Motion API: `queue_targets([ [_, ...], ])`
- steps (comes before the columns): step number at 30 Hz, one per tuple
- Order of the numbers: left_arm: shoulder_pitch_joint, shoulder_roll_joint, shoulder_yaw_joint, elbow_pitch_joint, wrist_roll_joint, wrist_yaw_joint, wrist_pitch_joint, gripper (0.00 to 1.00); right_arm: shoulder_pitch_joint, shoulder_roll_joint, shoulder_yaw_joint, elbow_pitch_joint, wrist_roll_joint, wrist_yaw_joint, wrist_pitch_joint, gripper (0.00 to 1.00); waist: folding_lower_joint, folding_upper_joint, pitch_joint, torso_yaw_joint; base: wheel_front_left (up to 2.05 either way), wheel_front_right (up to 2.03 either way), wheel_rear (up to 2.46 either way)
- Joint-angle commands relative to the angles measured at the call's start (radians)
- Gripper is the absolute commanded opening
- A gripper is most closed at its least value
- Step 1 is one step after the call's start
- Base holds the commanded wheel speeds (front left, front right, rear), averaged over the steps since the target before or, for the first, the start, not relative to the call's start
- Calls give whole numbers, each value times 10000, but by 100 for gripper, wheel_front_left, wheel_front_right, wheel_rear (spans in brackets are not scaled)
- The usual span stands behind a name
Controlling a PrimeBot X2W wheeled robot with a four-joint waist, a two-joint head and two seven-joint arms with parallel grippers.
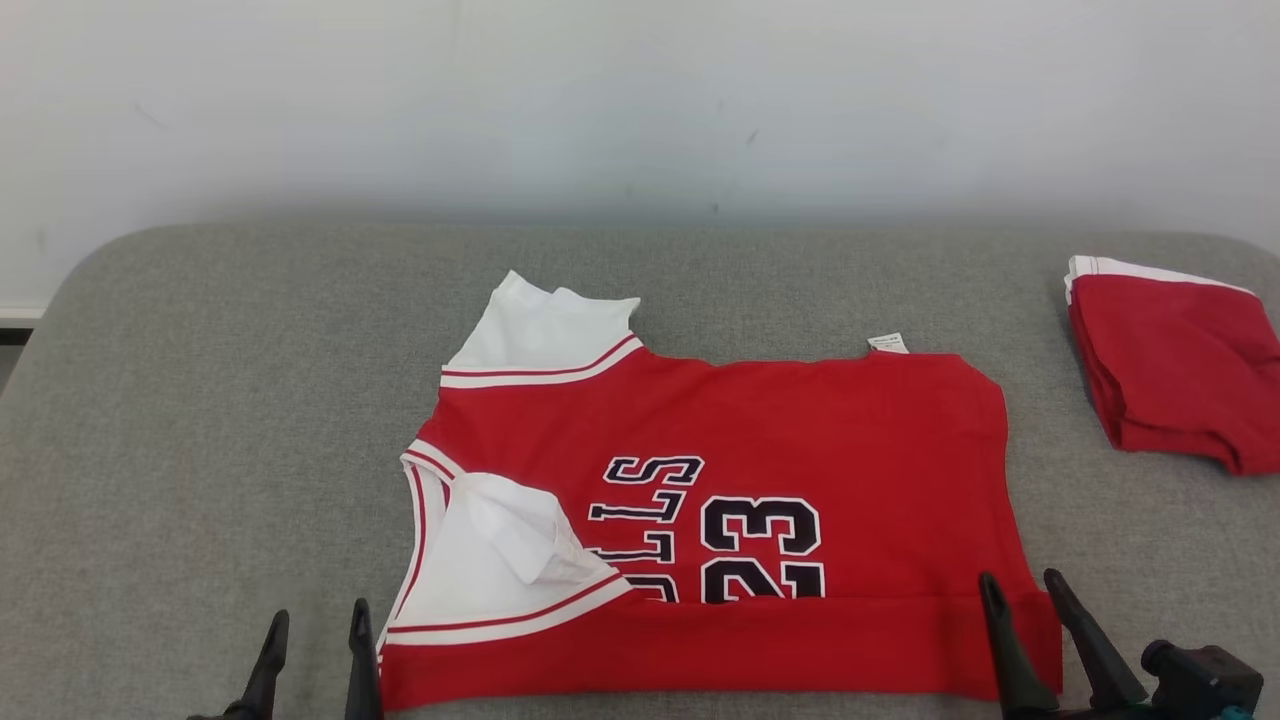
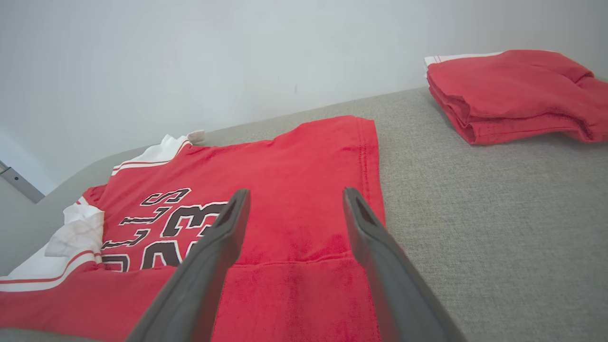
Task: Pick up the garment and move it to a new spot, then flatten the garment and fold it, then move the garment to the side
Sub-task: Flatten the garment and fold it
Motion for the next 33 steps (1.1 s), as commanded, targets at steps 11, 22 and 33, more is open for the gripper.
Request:
queue_targets([
  [11, 1103, -1573, 2359, -761, 2246, -1212, -24, 100, 617, 1593, -1492, -867, -2086, 2, -241, 100, -1, 0, -349, -57, 0, 0, 0],
  [22, 428, -1733, 2781, -286, 2589, -1817, -24, 100, 486, 2035, -1718, -1068, -2661, 3, -244, 100, -1, 0, -128, -429, 0, 0, 0],
  [33, -3001, -544, 2261, 1684, 2295, -2240, 188, 100, -1621, 1717, -1151, -364, -2669, 3, -241, 100, -1, 0, 1209, -1395, 0, 0, 0],
])
